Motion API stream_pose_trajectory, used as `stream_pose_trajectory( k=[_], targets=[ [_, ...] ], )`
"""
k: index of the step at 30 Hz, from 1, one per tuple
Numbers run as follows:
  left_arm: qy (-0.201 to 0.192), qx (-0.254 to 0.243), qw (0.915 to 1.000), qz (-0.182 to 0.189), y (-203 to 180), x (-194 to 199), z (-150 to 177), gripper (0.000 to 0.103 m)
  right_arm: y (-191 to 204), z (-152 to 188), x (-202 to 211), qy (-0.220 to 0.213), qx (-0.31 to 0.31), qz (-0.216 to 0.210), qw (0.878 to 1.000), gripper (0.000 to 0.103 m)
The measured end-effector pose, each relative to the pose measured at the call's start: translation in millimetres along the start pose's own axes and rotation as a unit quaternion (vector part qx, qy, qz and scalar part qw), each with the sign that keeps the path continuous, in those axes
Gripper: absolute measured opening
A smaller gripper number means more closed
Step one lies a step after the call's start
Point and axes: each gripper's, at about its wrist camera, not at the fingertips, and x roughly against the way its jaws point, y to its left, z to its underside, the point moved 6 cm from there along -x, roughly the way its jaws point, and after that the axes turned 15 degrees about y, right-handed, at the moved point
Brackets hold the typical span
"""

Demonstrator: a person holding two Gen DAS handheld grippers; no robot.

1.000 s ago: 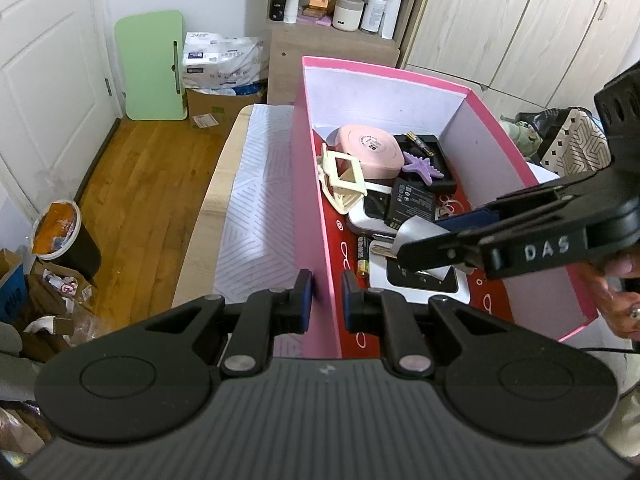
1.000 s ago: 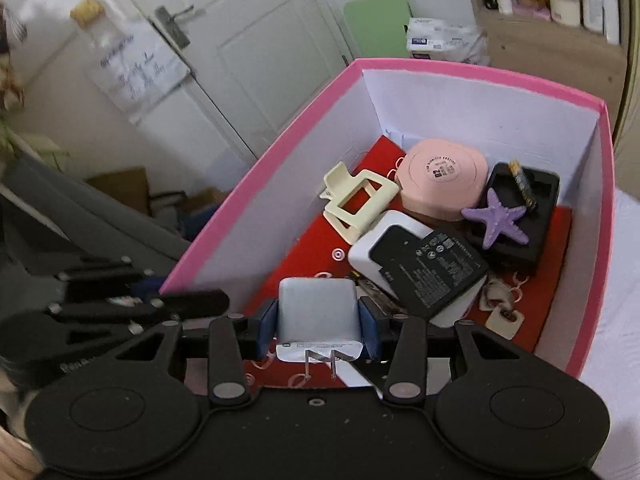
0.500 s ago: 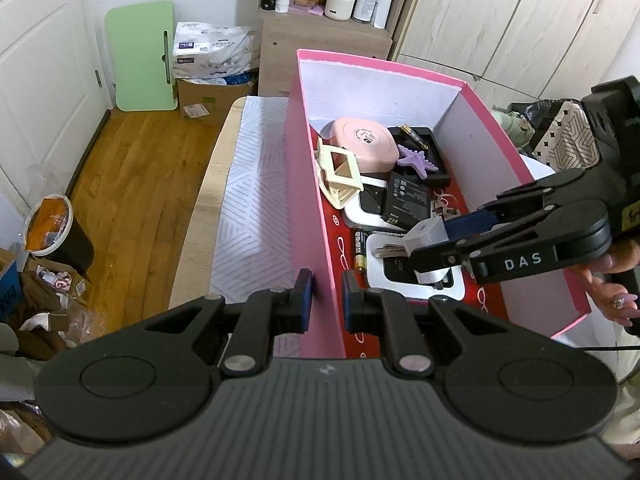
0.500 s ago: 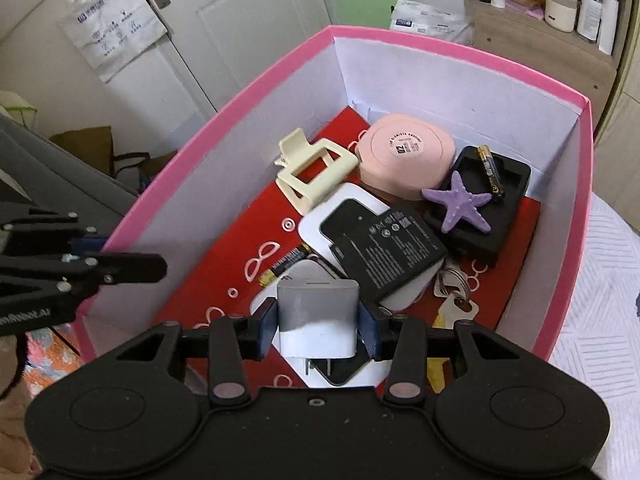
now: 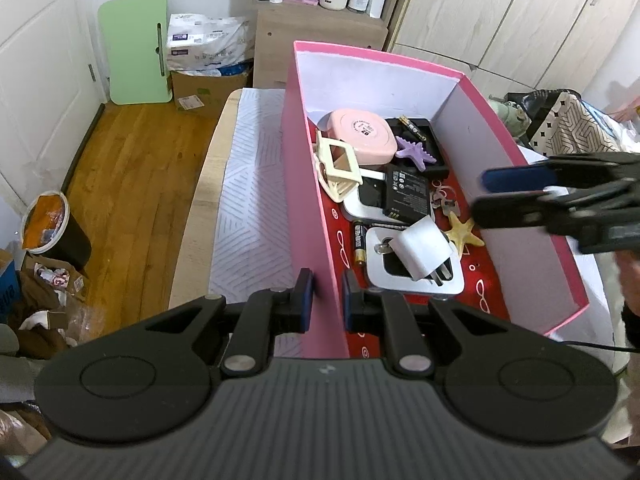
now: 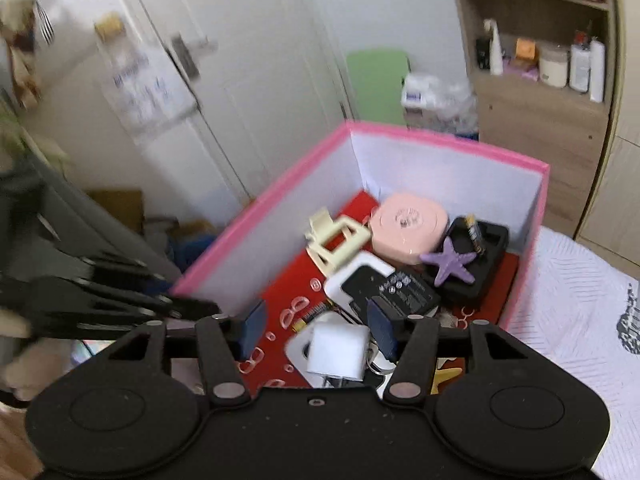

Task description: Organize rigid objects

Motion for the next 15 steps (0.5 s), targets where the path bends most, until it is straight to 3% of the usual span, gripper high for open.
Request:
stream_pose_trajectory(
  k=[9,15],
  targets=[
    [0.003,-0.004,0.9999,-0.009,-5,2,-1,0.013,0,30,42,-0.078,0.003,0.051,0.996,0.065],
    [0.009,-0.02,0.9995,-0.023,-14,22,-2,0.013,-16,36,83,-0.134,-0.036,0.07,0.988,0.066]
  ],
)
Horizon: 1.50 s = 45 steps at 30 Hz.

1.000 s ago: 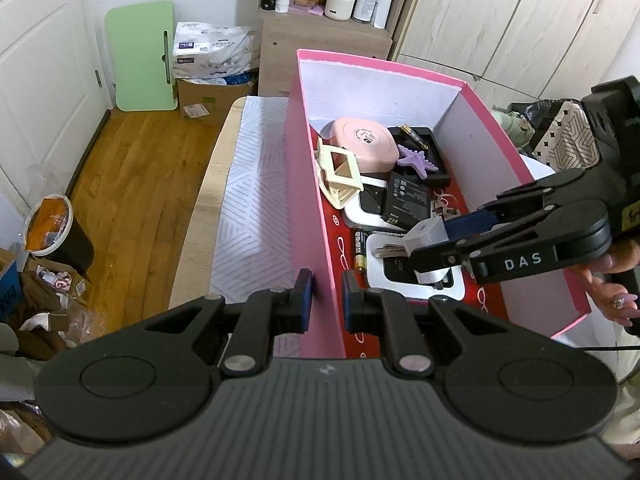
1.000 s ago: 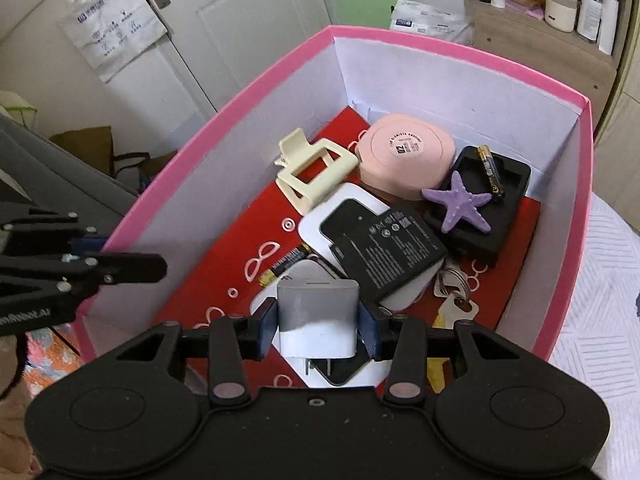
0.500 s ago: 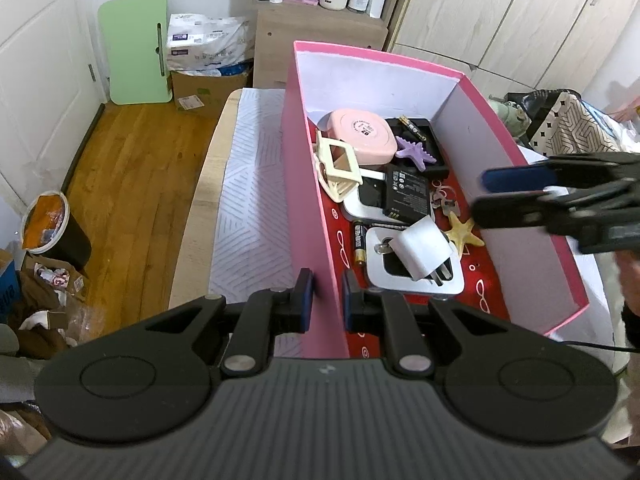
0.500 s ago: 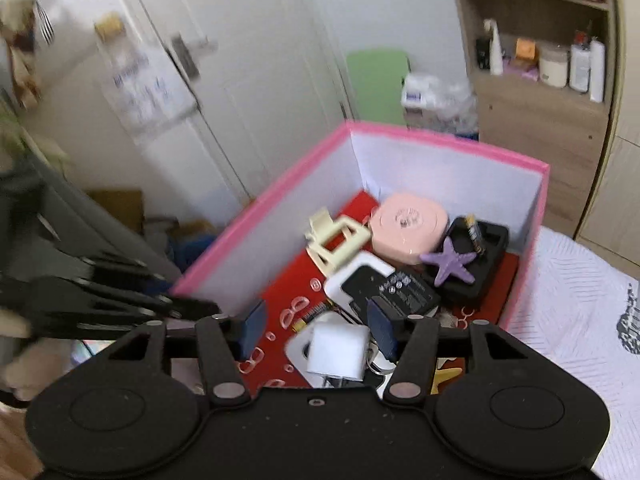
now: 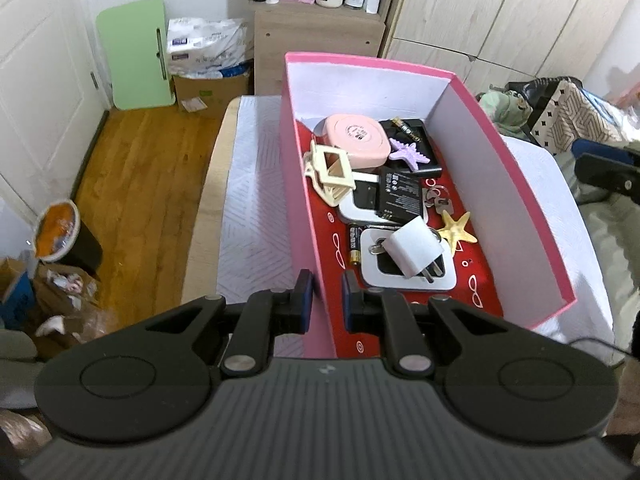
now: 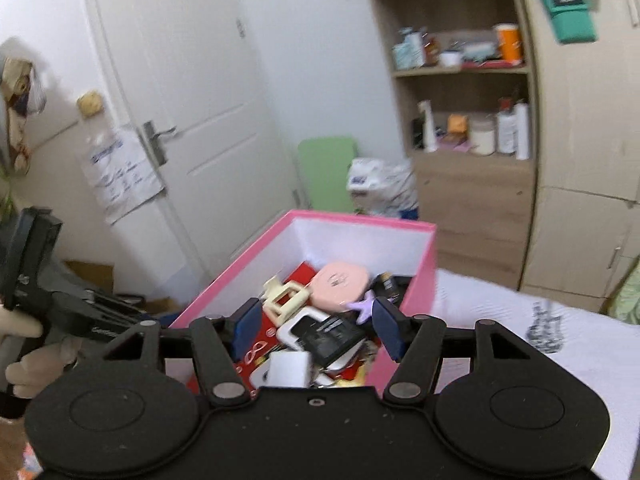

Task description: Organize rigid objects

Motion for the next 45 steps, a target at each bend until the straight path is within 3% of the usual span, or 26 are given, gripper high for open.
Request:
stream_pose_trajectory(
  k=[9,11,14,18,20,21,25,28,32,39,45],
  targets=[
    [-0.018,-0.029,0.9991,-0.024,-26,44,20,0.013,3,18,27,-0.02,-0.004,0.002,1.0,0.07],
    [-0.015,-0.035,0.9991,-0.021,-35,50,24,0.017,3,21,35,-0.023,-0.007,-0.001,1.0,0.07],
    [-0.02,-0.051,0.9983,-0.018,-51,62,30,0.028,6,24,42,-0.028,-0.007,0.005,1.0,0.071],
    [-0.031,-0.061,0.9975,-0.017,-68,68,34,0.053,8,32,50,-0.029,-0.009,0.014,0.999,0.077],
    [-0.016,-0.057,0.9982,-0.01,-72,61,37,0.061,7,38,54,-0.031,-0.02,0.019,0.999,0.1],
    [-0.005,-0.051,0.9987,-0.007,-73,56,38,0.064,5,40,56,-0.038,-0.032,0.022,0.999,0.103],
    [0.027,-0.031,0.9992,0.002,-73,44,42,0.071,-5,52,67,-0.044,-0.087,0.066,0.993,0.103],
    [0.027,-0.013,0.9993,-0.02,-73,41,43,0.079,-13,58,76,-0.045,-0.122,0.076,0.989,0.103],
    [0.017,0.003,0.9996,-0.021,-78,37,45,0.084,-19,65,84,-0.039,-0.15,0.057,0.986,0.103],
    [0.009,0.017,0.9993,0.033,-105,25,60,0.085,-22,78,84,-0.012,-0.173,0.076,0.982,0.103],
    [-0.014,0.023,0.9996,-0.002,-117,27,68,0.088,-19,81,85,0.007,-0.142,0.094,0.985,0.103]
  ],
)
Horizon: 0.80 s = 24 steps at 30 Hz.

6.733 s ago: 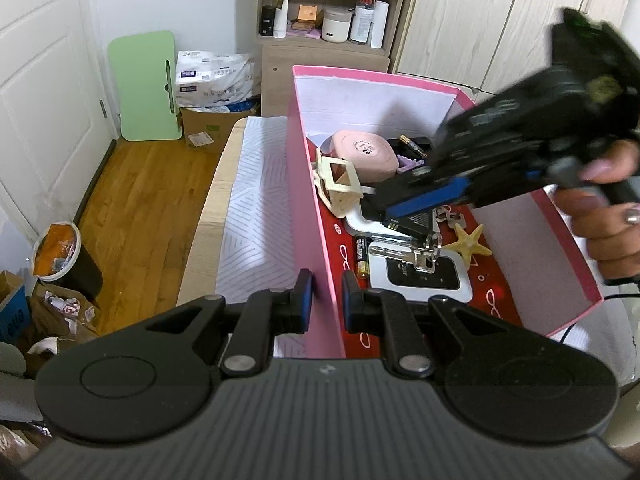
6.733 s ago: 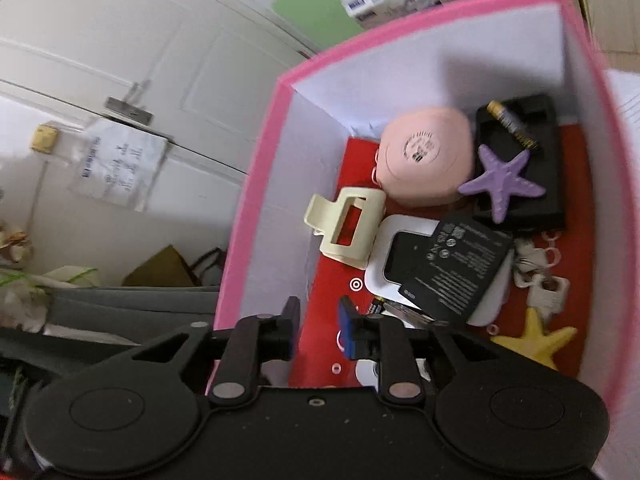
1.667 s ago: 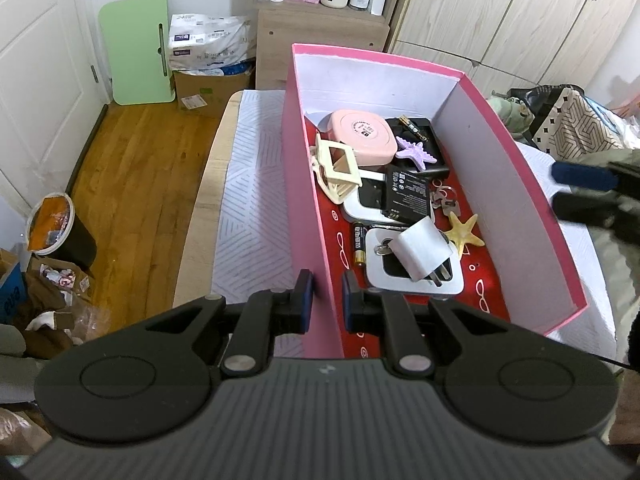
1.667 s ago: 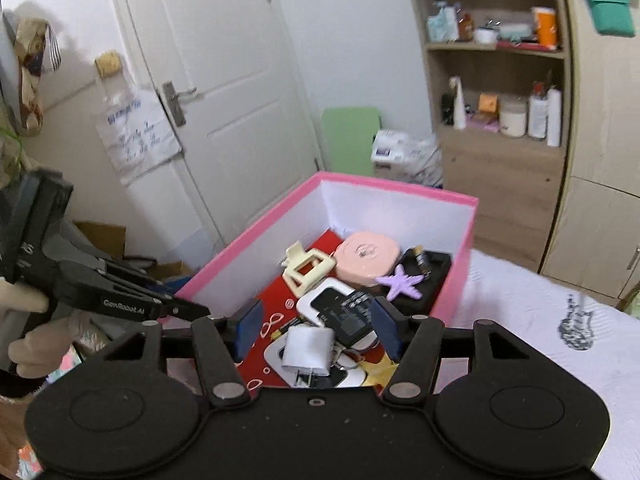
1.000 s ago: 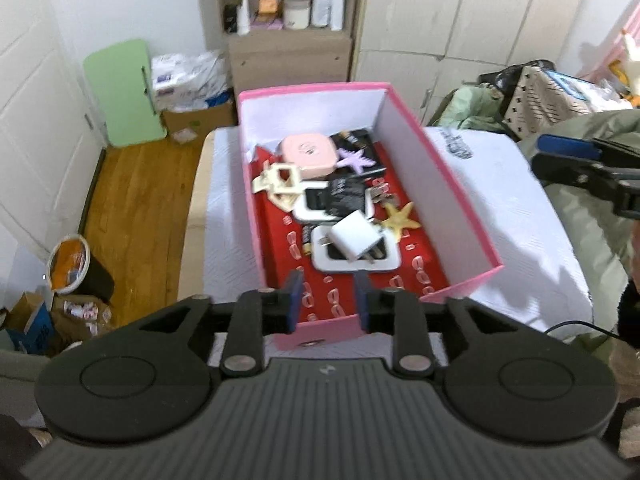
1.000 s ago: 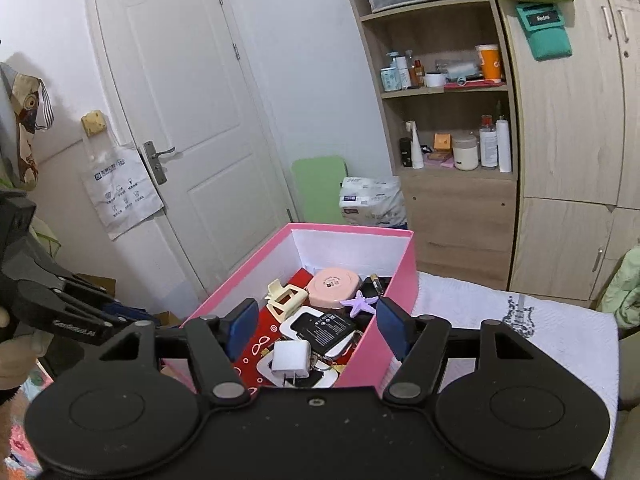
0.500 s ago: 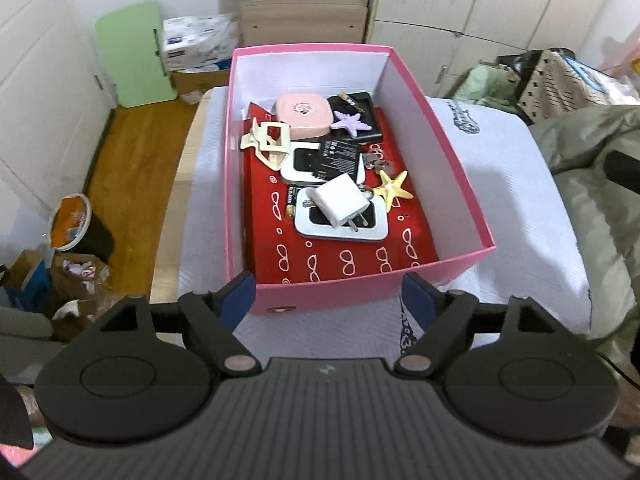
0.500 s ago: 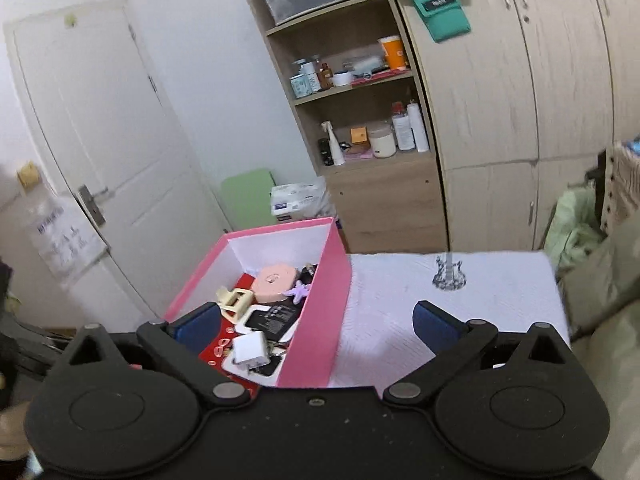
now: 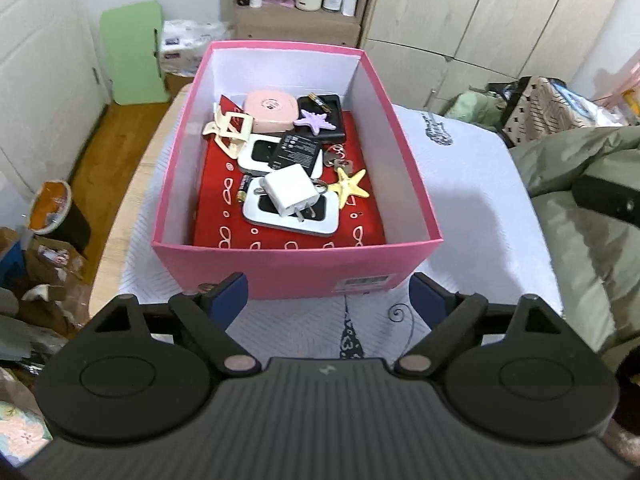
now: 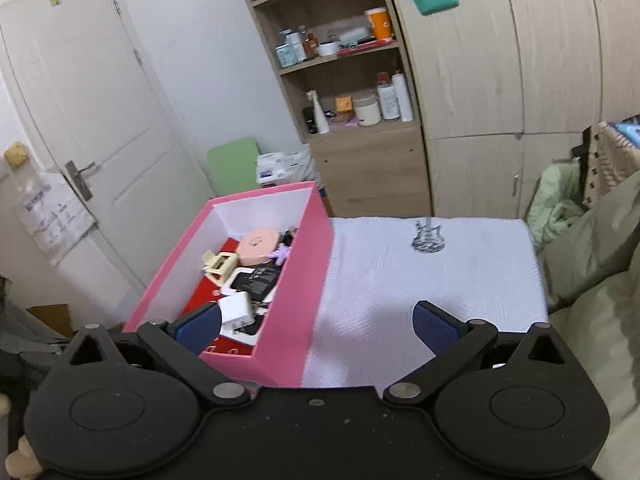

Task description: Organize rigid objects

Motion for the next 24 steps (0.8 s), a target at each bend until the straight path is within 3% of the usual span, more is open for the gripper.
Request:
stream_pose_trajectory(
  k=[4,9,15,24],
  targets=[
    [-0.014,0.009,0.999,-0.041,0,2,2,0.09,1,2,-4,0.0,-0.003,0.061,0.998,0.103],
    [-0.031,0.013,0.9949,-0.095,0,10,-2,0.097,11,10,-6,0.033,0.008,0.05,0.998,0.103],
    [-0.025,0.016,0.9959,-0.086,-5,17,1,0.097,25,18,6,0.043,0.041,0.054,0.997,0.103],
    [-0.024,0.012,0.9966,-0.077,-13,19,9,0.097,14,26,15,0.035,0.027,0.06,0.997,0.103]
  ],
)
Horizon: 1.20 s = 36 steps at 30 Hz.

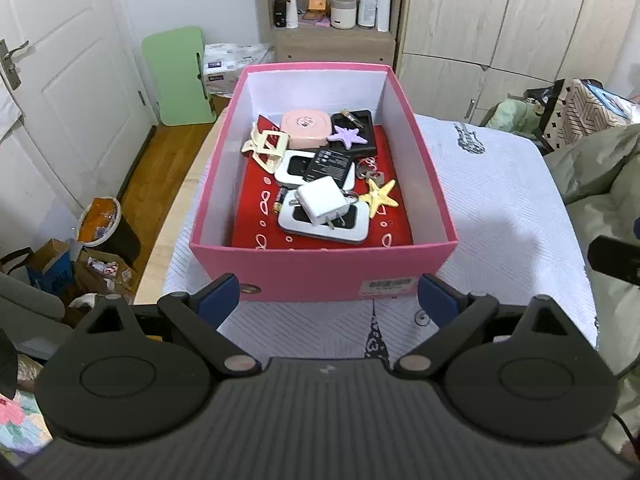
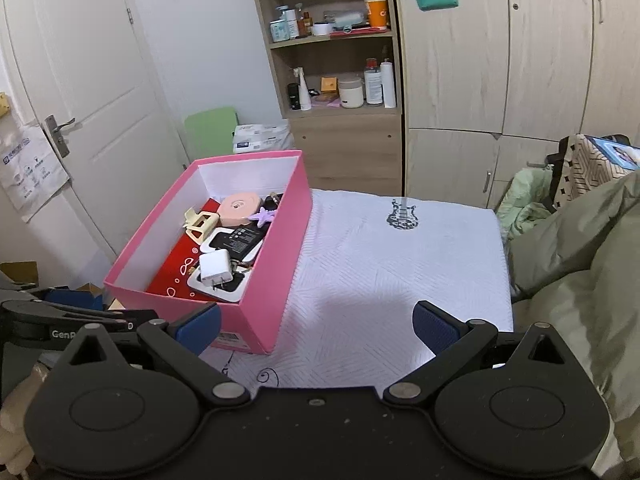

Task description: Organize rigid objects

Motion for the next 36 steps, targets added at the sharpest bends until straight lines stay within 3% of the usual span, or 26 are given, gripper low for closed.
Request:
stream_pose_trajectory(
  k=[5,16,36],
  targets=[
    [0.004,0.0,0.9995,0.031,-7,2,2,0.097,-2,5,-1,-0.005,-0.003,0.0,1.0,0.103],
    [0.006,-0.015,0.9997,0.019,-17,-1,5,0.097,-13,9,-1,-0.012,-0.004,0.025,1.0,0.103],
    [-0.014,-0.009,0.9998,0.008,-13,5,13,0.102,-16,17,-2,-0.011,-0.009,0.025,1.0,0.103]
  ],
)
